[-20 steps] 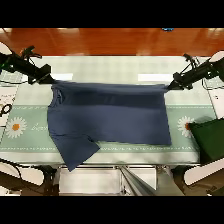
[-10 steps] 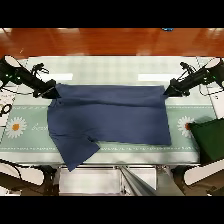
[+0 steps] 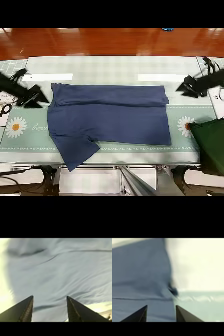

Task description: Fold the shirts.

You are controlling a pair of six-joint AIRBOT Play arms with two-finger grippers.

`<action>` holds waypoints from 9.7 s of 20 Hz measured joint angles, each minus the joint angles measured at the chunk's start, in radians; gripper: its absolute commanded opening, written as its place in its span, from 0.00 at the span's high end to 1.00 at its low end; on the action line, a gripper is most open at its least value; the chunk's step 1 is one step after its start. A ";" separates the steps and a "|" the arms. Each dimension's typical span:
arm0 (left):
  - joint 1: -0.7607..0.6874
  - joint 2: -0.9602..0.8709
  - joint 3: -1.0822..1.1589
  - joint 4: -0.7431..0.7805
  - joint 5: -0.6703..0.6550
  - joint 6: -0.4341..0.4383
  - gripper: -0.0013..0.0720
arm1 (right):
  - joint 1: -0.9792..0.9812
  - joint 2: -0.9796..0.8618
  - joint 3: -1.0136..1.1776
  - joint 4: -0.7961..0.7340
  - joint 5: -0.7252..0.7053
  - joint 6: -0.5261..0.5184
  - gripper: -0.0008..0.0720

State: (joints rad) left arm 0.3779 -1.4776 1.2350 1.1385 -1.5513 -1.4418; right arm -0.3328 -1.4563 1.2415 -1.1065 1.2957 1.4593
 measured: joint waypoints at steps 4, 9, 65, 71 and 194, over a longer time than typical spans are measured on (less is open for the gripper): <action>0.240 0.190 -0.297 -0.087 0.097 0.040 0.29 | -0.046 0.246 -0.387 0.142 -0.136 -0.085 0.42; 0.420 0.342 -0.608 -0.143 0.166 0.126 0.29 | -0.057 0.434 -0.674 0.376 -0.175 -0.235 0.42; 0.005 0.256 -0.729 -0.089 0.301 0.103 0.96 | -0.048 0.220 -0.666 0.209 0.003 -0.216 0.96; 0.012 0.252 -0.531 -0.159 0.386 0.119 0.96 | -0.035 0.243 -0.473 0.225 0.011 -0.216 0.96; -0.187 0.688 -0.531 -0.298 0.488 0.121 0.96 | 0.536 0.283 -0.143 -0.385 -0.123 0.444 0.43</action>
State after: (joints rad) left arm 0.1913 -0.7898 0.7044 0.8406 -1.0634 -1.3205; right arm 0.2031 -1.1728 1.0985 -1.4910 1.1728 1.9030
